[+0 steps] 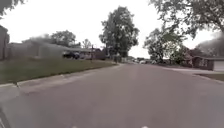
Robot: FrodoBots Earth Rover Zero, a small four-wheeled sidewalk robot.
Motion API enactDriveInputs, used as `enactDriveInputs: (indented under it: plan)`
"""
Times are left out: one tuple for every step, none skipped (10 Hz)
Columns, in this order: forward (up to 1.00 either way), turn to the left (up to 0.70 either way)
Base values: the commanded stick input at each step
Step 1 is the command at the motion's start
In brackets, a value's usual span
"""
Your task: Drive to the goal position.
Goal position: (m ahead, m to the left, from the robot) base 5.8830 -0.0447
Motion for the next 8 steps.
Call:
enactDriveInputs:
  plan:
    - [0.70, 0.00]
    - [0.70, 0.00]
    - [0.70, 0.00]
    - [0.70, 0.00]
    - [0.70, 0.00]
    - [0.70, 0.00]
    - [0.70, 0.00]
    - [0.70, 0.00]
